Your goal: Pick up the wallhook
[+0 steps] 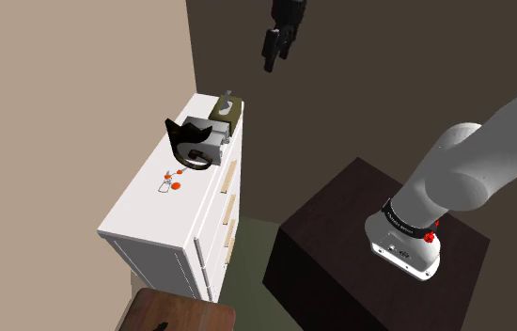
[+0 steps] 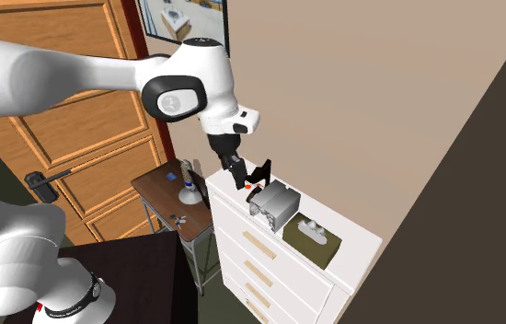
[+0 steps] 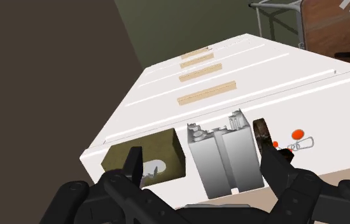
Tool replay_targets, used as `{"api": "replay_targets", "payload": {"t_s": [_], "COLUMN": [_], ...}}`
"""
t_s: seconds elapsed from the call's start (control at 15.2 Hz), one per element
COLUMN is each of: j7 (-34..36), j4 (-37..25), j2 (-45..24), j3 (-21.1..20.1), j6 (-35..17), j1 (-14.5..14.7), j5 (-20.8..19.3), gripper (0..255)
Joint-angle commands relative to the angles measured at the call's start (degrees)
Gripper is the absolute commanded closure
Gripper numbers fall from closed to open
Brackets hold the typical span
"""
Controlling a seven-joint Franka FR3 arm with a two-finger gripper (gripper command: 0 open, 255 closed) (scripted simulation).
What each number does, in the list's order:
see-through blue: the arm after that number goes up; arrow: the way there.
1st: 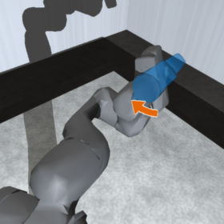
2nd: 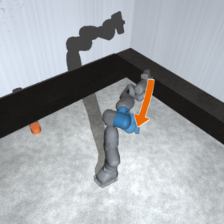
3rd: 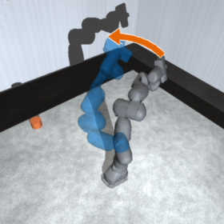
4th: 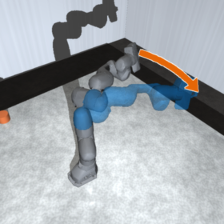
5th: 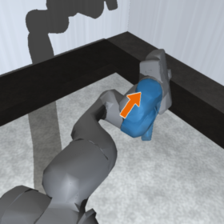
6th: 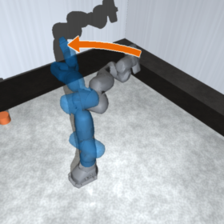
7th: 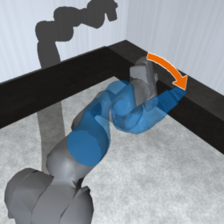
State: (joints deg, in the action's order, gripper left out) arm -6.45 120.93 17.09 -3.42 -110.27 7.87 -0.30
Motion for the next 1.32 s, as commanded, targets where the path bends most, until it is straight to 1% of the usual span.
{"api": "replay_targets", "payload": {"t_s": [0.0,0.33,0.66,0.99,1.25], "j7": [0.28,0.91,1.66,2.34,2.67], "j4": [-1.63,-7.58,-14.89,-23.70,-32.10], "j2": [-3.70,-13.17,-22.89,-32.94,-41.34], "j3": [-0.97,-3.17,-5.12,-6.63,-7.50], "j6": [-1.61,-3.83,-4.89,-4.70,-3.54], "j1": [0.74,2.46,4.41,6.80,9.12], "j5": [0.05,-0.44,-1.63,-3.33,-4.84], "gripper": [0,0,0,0,0]}}
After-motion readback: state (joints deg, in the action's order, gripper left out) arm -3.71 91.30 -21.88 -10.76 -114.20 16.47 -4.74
